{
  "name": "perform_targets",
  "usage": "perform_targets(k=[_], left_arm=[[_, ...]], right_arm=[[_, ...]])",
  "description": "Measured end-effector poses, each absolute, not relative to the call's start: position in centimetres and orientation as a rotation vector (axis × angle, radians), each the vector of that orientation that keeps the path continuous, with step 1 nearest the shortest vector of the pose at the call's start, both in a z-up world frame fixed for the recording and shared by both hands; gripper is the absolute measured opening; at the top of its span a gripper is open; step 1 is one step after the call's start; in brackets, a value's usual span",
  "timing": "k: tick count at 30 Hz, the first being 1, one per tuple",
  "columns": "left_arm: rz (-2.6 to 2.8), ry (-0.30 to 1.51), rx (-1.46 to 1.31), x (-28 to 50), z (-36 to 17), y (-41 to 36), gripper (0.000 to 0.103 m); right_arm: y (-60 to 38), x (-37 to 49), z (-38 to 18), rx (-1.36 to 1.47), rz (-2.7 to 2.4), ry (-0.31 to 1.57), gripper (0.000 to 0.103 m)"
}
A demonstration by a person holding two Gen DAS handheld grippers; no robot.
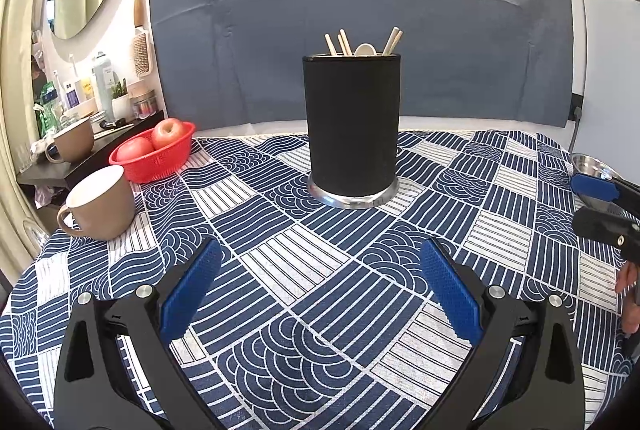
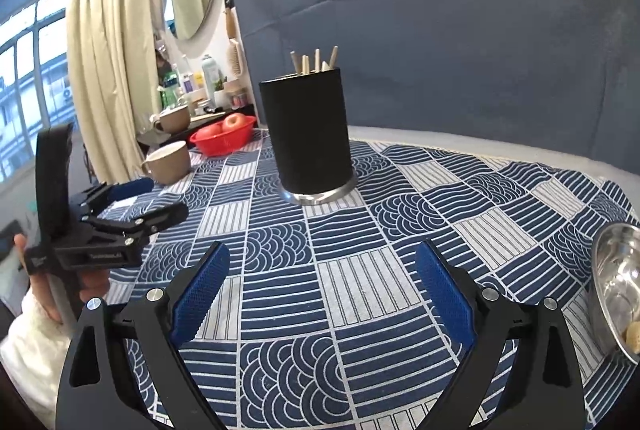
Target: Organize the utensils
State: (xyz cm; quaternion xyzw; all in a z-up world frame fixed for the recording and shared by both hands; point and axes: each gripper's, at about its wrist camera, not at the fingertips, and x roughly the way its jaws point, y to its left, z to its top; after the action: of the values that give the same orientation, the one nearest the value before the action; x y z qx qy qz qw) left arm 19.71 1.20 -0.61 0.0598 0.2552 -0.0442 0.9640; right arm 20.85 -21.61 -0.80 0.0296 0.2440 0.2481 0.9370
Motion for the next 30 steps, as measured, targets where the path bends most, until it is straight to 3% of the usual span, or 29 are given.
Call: perform_targets(k=[30], left_arm=[[-0.102,0.537,0.158,19.89,-0.86,0.45,0.097]], right_arm=[[-21.46,21.36,-0.98,0.068,0.511,0.529,0.092]])
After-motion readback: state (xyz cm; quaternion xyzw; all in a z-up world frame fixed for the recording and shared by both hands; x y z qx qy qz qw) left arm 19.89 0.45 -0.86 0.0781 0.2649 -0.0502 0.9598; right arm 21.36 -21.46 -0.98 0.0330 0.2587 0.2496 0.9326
